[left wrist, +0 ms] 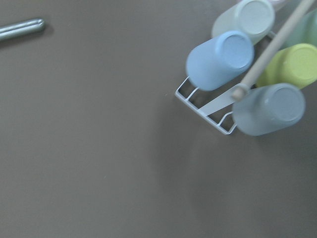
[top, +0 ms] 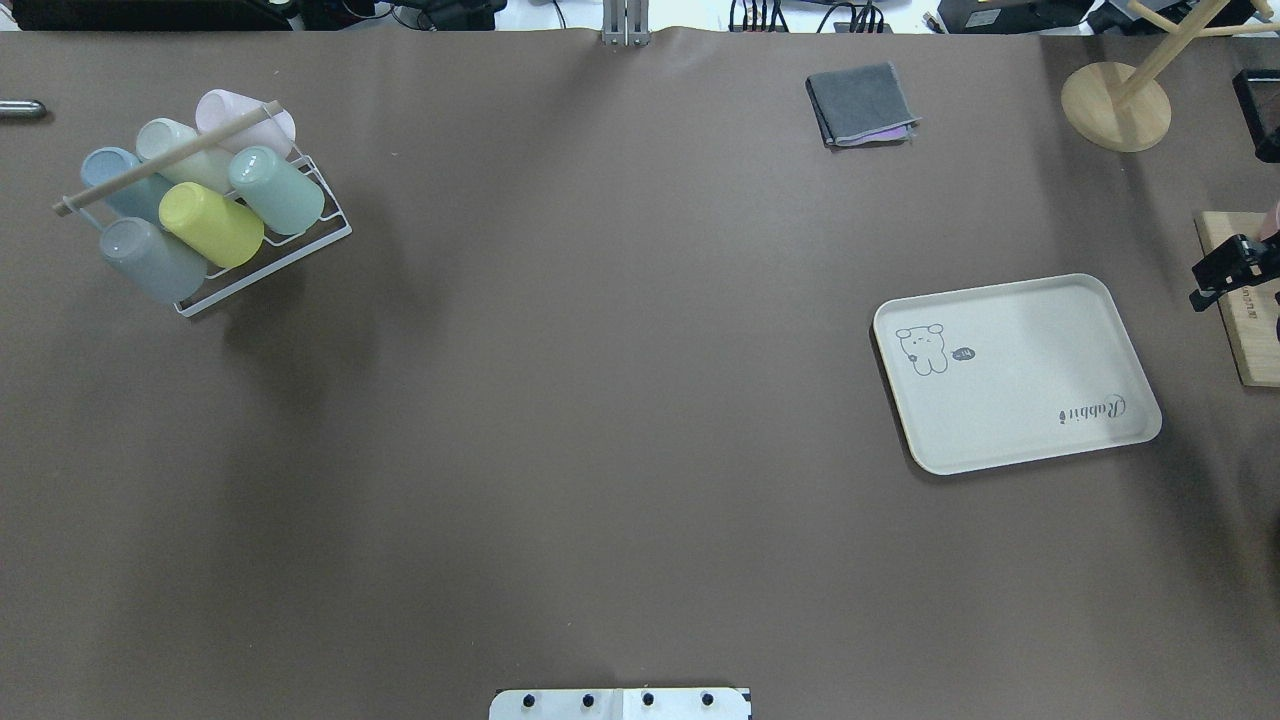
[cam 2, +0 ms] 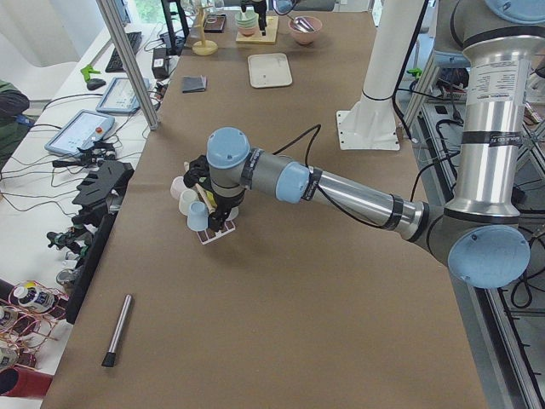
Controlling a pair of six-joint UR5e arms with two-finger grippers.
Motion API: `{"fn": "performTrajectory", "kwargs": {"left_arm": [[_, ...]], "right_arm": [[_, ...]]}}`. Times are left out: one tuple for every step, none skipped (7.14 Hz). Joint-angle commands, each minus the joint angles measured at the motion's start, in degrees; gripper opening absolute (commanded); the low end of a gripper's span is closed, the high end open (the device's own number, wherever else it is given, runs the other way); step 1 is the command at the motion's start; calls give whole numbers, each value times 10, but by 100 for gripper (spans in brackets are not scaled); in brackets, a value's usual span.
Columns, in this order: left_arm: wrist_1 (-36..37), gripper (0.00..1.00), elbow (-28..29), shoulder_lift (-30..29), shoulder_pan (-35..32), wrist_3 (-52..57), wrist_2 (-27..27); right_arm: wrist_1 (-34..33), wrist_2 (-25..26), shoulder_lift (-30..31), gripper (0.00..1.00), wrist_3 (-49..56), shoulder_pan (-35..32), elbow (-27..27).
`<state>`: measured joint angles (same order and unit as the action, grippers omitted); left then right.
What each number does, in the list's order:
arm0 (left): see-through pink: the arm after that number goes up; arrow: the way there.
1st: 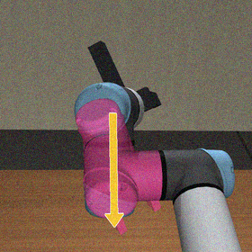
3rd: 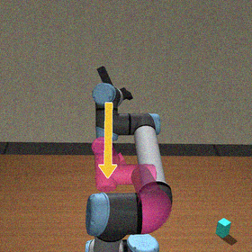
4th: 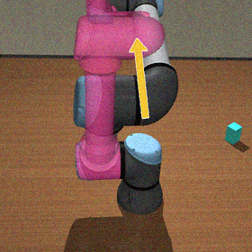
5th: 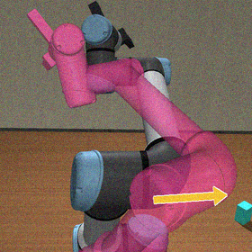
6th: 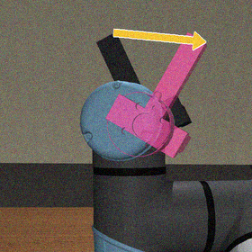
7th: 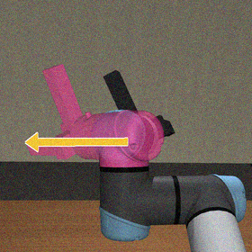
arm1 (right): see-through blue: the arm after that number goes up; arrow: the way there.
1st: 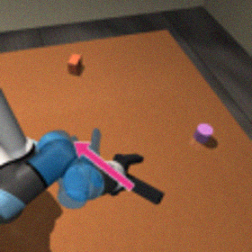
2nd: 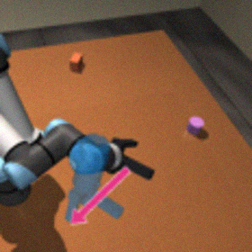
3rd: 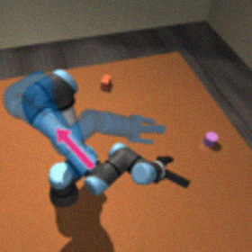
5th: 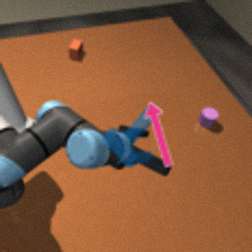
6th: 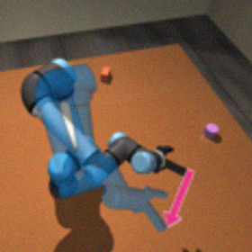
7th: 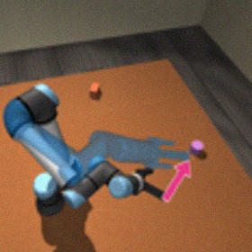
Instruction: Pick up and place green cup on tray
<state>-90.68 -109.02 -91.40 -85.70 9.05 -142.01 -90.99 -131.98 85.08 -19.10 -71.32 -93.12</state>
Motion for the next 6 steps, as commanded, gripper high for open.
{"fn": "performTrajectory", "kwargs": {"left_arm": [[-1, 99, -43, -8, 48, 1, 44], [0, 99, -55, -25, 81, 0, 72], [0, 99, -71, -48, 113, 0, 94], [0, 99, -72, -66, 143, 0, 110], [2, 99, -69, -100, 179, 1, 146], [-3, 99, -82, -114, 192, 9, 167]], "right_arm": [[42, -1, -8, 99, -2, 4, 47], [42, -2, -25, 99, -28, 12, 63], [42, -2, -35, 99, -57, 23, 71], [44, -4, -38, 99, -64, 24, 72], [69, -6, -38, 99, -80, 39, 77], [122, -6, -38, 99, -107, 52, 100]]}}
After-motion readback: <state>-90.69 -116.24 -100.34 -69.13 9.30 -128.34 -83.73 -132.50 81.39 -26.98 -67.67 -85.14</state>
